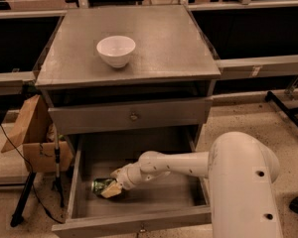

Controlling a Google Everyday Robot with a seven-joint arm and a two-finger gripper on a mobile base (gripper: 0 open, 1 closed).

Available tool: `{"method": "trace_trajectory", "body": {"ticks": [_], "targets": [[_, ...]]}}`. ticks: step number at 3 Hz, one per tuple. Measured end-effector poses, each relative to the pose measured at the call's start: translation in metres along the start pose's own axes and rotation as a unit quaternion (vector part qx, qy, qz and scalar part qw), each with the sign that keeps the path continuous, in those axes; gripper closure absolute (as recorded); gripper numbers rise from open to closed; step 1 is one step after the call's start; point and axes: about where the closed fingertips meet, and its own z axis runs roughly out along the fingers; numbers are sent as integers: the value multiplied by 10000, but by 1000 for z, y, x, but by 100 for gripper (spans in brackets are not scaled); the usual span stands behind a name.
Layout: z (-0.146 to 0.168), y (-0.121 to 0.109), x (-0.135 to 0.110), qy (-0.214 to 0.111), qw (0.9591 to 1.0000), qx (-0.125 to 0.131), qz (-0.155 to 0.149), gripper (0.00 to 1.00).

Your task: Pick green can from middle drawer and place on counter

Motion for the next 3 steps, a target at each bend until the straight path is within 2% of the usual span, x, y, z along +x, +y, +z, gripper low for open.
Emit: {"method": "trace_trajectory", "body": {"ticks": [1, 2, 3], "targets": [[-39, -2, -9, -240, 9989, 388, 69, 100], [-107, -1, 0, -259, 9949, 933, 298, 100], [-205, 10, -16, 64, 9900, 1359, 363, 100]]}}
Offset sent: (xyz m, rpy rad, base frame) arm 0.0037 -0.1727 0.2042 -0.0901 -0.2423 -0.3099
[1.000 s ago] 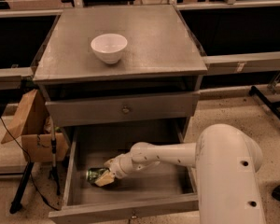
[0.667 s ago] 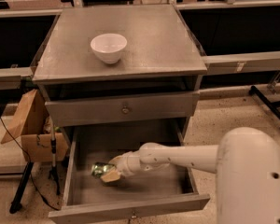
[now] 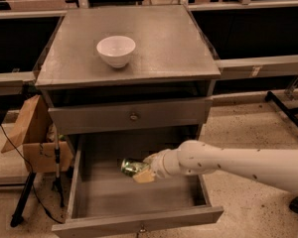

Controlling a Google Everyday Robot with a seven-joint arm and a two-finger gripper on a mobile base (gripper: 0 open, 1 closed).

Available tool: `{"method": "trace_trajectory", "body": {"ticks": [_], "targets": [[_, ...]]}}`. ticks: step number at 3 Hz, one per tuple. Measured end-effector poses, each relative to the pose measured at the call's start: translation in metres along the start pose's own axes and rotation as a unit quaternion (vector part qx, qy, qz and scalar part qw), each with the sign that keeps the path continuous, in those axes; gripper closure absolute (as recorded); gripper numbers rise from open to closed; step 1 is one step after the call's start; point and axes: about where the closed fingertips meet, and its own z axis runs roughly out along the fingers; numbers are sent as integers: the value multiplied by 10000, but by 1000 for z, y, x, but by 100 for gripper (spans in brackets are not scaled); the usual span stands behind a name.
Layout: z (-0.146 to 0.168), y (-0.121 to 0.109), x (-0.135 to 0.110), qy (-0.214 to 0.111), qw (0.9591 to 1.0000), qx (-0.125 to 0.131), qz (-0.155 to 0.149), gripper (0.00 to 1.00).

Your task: Pick green can from middle drawer and place on counter

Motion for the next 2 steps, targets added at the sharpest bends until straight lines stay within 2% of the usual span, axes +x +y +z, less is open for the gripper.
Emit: {"method": "trace_trajectory", "body": {"ticks": [1, 2], "targets": [[-75, -22, -41, 348, 9986, 309, -244, 100], [-185, -73, -135, 748, 9889, 1113, -638, 100]]}}
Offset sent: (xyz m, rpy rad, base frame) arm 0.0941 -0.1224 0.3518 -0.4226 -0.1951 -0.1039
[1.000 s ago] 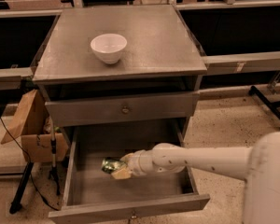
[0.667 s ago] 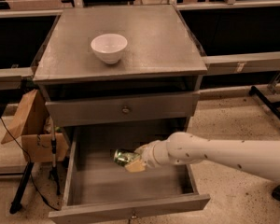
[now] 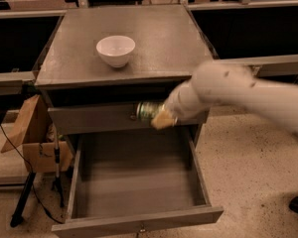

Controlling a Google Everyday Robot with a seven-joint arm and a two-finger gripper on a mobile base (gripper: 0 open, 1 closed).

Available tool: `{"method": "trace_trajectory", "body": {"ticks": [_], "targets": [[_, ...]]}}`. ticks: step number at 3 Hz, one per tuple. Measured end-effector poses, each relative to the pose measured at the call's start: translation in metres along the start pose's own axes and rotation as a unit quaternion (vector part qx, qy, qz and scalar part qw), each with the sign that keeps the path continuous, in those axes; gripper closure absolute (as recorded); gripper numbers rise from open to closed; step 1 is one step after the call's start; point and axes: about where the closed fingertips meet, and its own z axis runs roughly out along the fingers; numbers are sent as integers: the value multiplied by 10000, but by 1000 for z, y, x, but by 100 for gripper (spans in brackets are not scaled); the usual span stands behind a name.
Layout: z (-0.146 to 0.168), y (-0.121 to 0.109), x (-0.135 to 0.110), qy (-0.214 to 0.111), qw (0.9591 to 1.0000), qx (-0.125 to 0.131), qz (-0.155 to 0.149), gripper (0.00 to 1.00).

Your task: Pick green can from middle drawer and place on counter

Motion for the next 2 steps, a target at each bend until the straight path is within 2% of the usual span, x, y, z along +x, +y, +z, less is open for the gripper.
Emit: {"method": "trace_trajectory", "body": {"ticks": [1, 2], "targets": [[-82, -67, -60, 267, 9965, 778, -122, 100], [-136, -115, -102, 609, 9896, 1295, -131, 100]]}}
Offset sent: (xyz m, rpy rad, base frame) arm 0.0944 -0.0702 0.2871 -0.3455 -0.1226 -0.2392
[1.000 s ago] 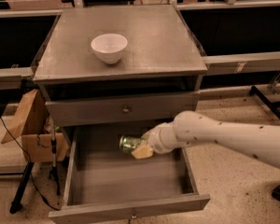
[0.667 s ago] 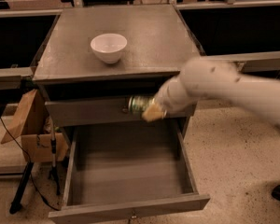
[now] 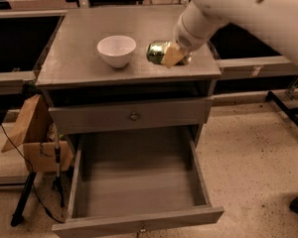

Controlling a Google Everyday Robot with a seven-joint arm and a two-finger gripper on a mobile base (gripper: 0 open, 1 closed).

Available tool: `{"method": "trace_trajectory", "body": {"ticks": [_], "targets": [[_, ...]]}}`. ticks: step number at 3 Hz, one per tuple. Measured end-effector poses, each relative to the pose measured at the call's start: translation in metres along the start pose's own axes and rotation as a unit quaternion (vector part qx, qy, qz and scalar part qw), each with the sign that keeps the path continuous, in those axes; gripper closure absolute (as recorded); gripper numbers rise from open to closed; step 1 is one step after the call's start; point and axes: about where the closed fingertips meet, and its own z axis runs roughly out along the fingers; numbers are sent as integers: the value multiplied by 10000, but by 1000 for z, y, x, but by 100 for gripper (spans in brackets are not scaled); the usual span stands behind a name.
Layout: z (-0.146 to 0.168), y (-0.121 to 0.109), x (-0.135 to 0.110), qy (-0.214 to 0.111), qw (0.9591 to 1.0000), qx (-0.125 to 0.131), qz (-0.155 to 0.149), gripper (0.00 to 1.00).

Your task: Pick green can from middle drawer and place on counter

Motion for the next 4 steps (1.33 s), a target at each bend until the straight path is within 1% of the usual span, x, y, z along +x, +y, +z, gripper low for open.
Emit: {"method": "trace_trajectory", "body": {"ticks": [1, 2, 3, 4], "targets": [[8, -26, -20, 390, 9991, -74, 129, 100], [55, -34, -32, 586, 9969, -371, 384, 100], [101, -29, -32, 641, 9933, -647, 704, 82], [126, -28, -24, 578, 9897, -732, 1084, 59]]}}
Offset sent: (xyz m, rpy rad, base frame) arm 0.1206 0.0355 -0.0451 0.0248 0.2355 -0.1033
